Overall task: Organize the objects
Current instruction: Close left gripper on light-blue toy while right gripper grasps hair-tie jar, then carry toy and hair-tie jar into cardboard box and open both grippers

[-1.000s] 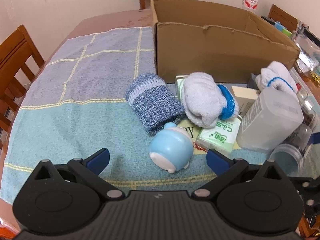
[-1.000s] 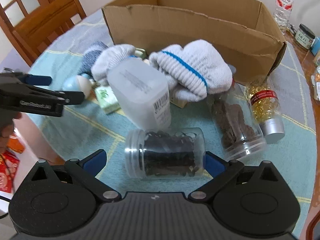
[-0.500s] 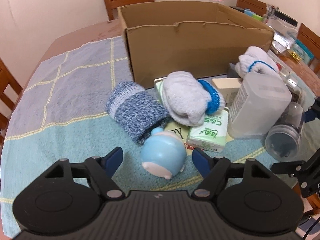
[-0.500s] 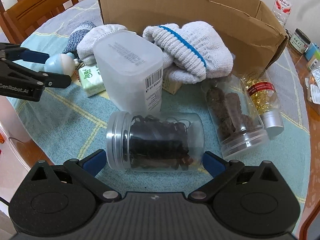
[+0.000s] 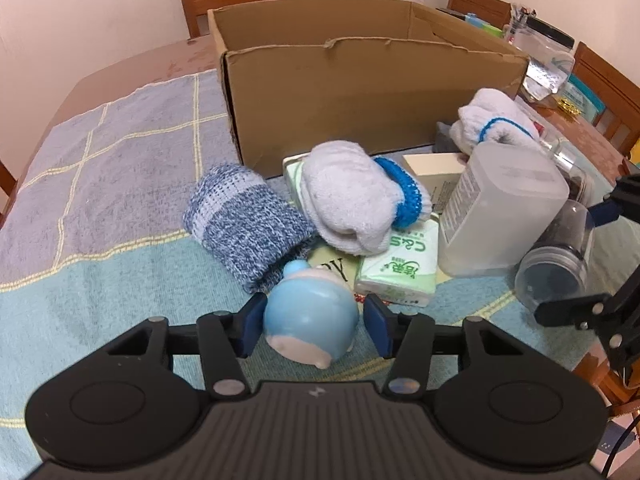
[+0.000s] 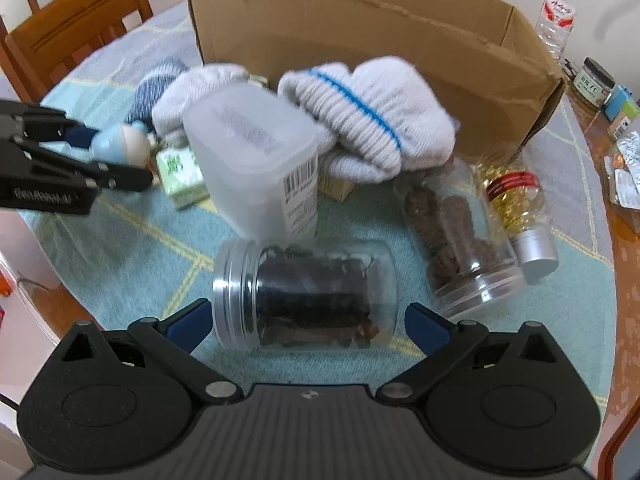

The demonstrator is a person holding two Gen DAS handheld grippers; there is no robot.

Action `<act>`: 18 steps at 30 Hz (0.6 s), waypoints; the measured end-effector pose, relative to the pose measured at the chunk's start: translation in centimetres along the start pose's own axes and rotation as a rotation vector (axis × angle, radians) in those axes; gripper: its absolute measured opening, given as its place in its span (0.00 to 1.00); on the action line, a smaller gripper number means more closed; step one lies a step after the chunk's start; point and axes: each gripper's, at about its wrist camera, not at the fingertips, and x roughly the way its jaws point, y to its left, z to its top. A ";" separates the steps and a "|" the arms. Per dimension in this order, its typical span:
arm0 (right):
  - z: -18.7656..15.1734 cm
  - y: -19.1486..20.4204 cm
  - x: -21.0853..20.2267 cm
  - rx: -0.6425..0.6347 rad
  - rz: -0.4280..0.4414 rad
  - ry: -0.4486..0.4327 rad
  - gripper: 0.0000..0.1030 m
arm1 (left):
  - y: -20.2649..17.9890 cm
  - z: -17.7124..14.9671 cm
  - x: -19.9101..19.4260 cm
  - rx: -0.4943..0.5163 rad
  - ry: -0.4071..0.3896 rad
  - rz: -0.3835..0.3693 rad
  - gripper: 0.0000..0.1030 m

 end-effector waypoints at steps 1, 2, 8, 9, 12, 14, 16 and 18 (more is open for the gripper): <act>0.1 -0.1 -0.2 0.008 0.004 -0.008 1.00 | 0.0 0.1 0.0 0.003 0.002 -0.003 0.48; 0.1 -0.1 -0.3 0.012 0.007 -0.013 1.00 | 0.0 0.1 0.0 0.004 0.005 -0.004 0.47; 0.4 -0.3 -0.7 0.012 0.014 -0.009 0.85 | 0.1 0.0 -0.2 0.014 0.019 -0.009 0.45; 0.4 -0.4 -0.6 0.014 0.017 -0.005 0.81 | 0.0 0.0 -0.3 0.022 0.018 -0.013 0.45; 0.3 -1.0 -1.4 0.014 0.026 0.001 0.77 | -0.1 0.0 -0.6 0.034 0.025 -0.013 0.44; 0.4 -1.0 -1.3 0.012 0.024 0.003 0.77 | -0.1 0.1 -0.8 0.033 0.027 -0.017 0.44; 0.6 -1.1 -1.4 0.010 0.020 0.006 0.77 | 0.0 0.3 -1.2 0.035 0.029 -0.017 0.44; 0.9 -1.0 -1.2 0.012 0.027 0.004 0.77 | 0.0 0.4 -1.6 0.039 0.031 -0.016 0.44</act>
